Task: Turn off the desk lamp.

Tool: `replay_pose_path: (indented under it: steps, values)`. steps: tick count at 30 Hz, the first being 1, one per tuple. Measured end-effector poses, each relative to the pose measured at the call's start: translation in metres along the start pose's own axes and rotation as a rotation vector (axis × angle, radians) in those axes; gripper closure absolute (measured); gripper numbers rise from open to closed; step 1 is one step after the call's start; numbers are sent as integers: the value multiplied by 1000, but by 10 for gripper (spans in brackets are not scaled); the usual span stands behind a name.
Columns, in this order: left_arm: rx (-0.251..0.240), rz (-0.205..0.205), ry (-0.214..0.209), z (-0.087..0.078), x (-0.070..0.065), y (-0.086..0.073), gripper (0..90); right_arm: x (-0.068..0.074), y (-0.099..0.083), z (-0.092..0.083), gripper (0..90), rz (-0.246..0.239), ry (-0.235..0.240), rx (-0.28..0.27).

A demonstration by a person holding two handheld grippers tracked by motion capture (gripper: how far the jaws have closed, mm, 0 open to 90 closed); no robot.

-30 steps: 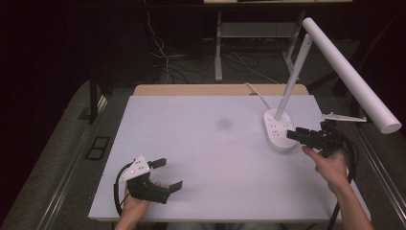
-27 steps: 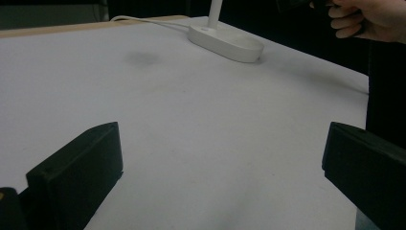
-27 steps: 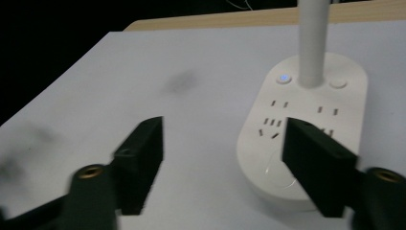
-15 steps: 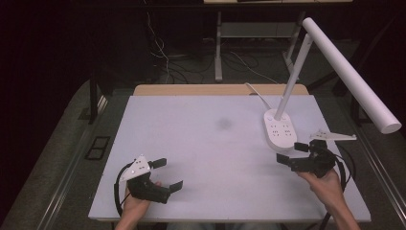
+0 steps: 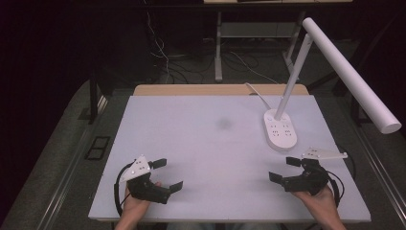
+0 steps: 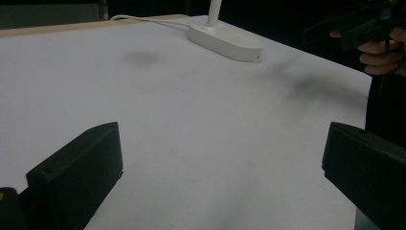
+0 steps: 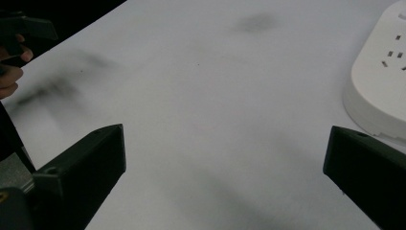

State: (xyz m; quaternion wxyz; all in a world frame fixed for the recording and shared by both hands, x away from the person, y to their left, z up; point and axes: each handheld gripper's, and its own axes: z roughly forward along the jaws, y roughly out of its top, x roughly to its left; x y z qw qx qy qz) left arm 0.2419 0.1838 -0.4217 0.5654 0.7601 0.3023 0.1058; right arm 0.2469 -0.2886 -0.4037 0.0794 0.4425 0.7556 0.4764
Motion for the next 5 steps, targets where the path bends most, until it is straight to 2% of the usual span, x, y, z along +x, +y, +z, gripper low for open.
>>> replay_pose_path:
  steps: [5]
  values:
    - [6, 4, 1, 1, 0, 0, 0, 1, -6, 0, 6, 1, 10, -9]
